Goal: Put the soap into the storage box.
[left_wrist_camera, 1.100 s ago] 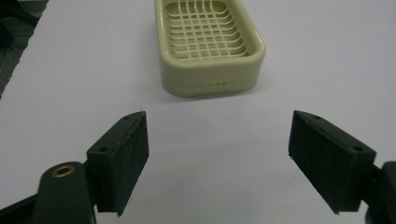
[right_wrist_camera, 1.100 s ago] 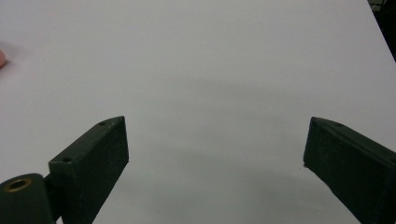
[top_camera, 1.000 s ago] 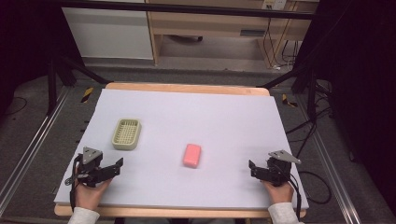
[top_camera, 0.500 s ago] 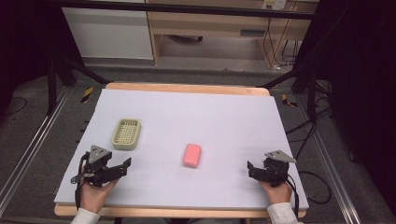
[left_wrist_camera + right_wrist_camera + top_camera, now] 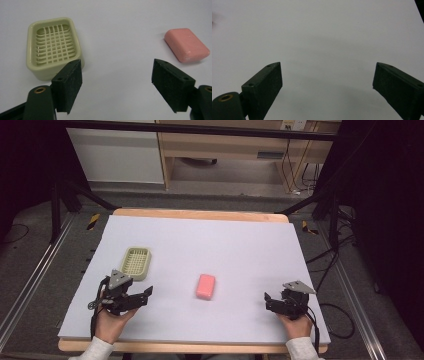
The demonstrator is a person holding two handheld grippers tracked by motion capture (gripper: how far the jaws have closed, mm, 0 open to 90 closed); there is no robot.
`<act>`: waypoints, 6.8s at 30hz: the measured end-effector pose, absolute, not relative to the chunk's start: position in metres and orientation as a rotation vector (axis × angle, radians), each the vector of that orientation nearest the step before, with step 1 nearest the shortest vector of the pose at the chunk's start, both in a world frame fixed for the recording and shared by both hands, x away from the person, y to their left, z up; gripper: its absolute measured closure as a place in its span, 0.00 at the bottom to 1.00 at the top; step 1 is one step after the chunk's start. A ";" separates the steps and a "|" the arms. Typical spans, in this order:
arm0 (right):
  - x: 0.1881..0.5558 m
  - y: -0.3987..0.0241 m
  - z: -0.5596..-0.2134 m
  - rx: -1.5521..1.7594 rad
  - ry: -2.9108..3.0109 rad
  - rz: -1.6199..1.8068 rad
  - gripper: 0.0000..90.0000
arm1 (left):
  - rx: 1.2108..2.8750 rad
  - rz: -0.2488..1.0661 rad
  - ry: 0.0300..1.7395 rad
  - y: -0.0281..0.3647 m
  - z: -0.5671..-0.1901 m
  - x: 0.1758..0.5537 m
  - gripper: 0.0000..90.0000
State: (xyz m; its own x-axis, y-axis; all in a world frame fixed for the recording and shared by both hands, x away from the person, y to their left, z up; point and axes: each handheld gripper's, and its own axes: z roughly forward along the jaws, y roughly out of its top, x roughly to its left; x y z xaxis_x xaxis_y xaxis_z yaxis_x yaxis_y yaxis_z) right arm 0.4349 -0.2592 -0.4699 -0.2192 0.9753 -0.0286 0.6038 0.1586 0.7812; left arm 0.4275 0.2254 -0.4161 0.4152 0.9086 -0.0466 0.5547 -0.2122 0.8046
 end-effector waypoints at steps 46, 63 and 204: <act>0.436 -0.255 -0.470 1.486 1.922 0.883 0.10 | 2.062 0.481 1.113 0.124 -0.400 0.464 0.31; 0.437 -0.255 -0.471 1.487 1.938 0.875 0.10 | 2.078 0.414 1.104 0.099 -0.403 0.474 0.33; 0.440 -0.254 -0.474 1.519 1.979 0.871 0.10 | 2.244 0.298 1.214 0.062 -0.440 0.492 0.41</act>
State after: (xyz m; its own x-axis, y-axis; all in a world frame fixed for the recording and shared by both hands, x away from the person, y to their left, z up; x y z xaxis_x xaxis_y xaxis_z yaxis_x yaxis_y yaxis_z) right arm 0.4396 -0.2541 -0.4736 -0.2572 0.9664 -0.0026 0.6506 0.1752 0.7389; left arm 0.4924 0.0622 -0.4401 0.5643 0.8226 -0.0699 0.6970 -0.4292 0.5744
